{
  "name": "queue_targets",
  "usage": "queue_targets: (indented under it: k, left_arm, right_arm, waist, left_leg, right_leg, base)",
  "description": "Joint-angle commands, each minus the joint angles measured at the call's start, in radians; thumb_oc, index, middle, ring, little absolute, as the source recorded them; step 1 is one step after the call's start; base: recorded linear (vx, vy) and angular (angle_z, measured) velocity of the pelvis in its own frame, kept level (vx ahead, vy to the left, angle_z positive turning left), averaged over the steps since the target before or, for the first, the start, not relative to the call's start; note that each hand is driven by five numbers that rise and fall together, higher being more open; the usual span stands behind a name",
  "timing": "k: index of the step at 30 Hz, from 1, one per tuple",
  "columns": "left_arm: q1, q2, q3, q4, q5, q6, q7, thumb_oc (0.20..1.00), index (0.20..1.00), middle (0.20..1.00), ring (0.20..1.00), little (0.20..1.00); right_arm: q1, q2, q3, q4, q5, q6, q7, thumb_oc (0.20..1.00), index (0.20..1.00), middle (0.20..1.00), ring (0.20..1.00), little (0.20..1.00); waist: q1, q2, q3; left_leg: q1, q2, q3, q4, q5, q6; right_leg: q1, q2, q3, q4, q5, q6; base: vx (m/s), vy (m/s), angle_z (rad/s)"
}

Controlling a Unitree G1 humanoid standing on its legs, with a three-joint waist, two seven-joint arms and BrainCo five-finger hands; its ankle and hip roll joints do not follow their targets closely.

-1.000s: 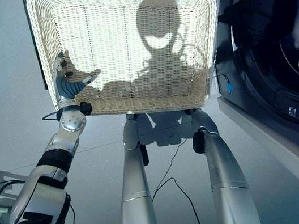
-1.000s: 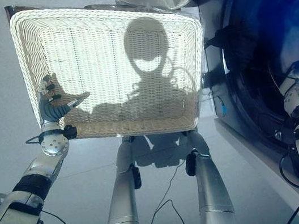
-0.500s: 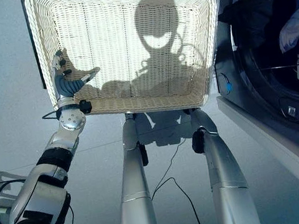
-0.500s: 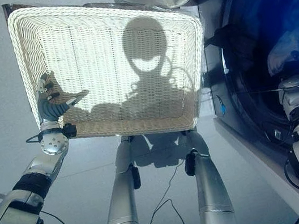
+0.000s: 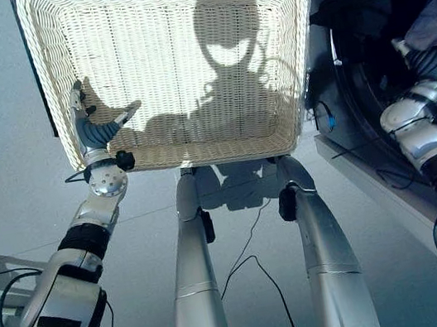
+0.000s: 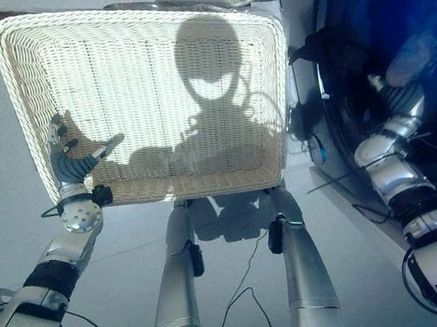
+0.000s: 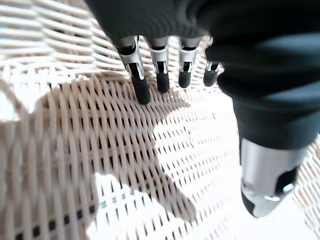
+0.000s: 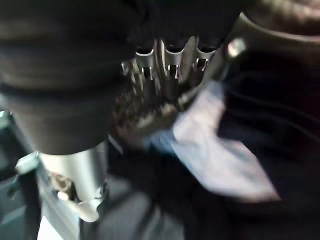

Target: Put the clothes into the washing machine.

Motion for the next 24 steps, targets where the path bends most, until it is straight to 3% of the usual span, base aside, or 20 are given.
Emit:
queue_targets:
  k: [1,13,22,24]
  left_arm:
    - [0.028,-0.085,0.009,0.01,0.065,0.019,-0.008,1.0,1.0,1.0,1.0,1.0]
    - [0.124,-0.133,0.041,-0.018,0.131,0.055,0.005,1.0,1.0,1.0,1.0,1.0]
    - [0.283,-0.187,0.061,0.003,0.182,0.024,-0.089,1.0,1.0,1.0,1.0,1.0]
    - [0.283,-0.187,0.061,0.003,0.182,0.024,-0.089,1.0,1.0,1.0,1.0,1.0]
  right_arm:
    - [0.068,-0.016,0.012,-0.077,-0.054,-0.045,0.077,1.0,1.0,1.0,1.0,1.0]
    - [0.223,0.088,0.088,-0.206,-0.146,-0.191,0.346,1.0,1.0,1.0,1.0,1.0]
    - [0.407,0.149,0.12,-0.168,-0.139,-0.278,0.506,1.0,1.0,1.0,1.0,1.0]
    - [0.407,0.149,0.12,-0.168,-0.139,-0.278,0.506,1.0,1.0,1.0,1.0,1.0]
  waist:
    - [-0.004,0.001,-0.019]
    - [-0.012,-0.012,-0.019]
    - [0.001,-0.026,-0.019]
    - [0.001,-0.026,-0.019]
  left_leg:
    - [-0.001,-0.063,0.052,0.1,-0.092,0.071]
    - [0.071,-0.067,0.062,0.131,-0.106,0.081]
    - [0.341,-0.05,0.077,0.087,-0.131,0.083]
    - [0.341,-0.05,0.077,0.087,-0.131,0.083]
  right_leg:
    - [0.052,0.072,0.029,-0.072,0.074,0.074]
    - [0.113,0.072,0.04,-0.053,0.063,0.065]
    - [0.363,0.052,0.035,-0.076,0.036,0.069]
    - [0.363,0.052,0.035,-0.076,0.036,0.069]
  base:
    - [0.0,0.0,0.0]
    - [-0.01,0.017,0.0]
    - [-0.02,0.025,-0.01]
    - [0.0,0.0,0.0]
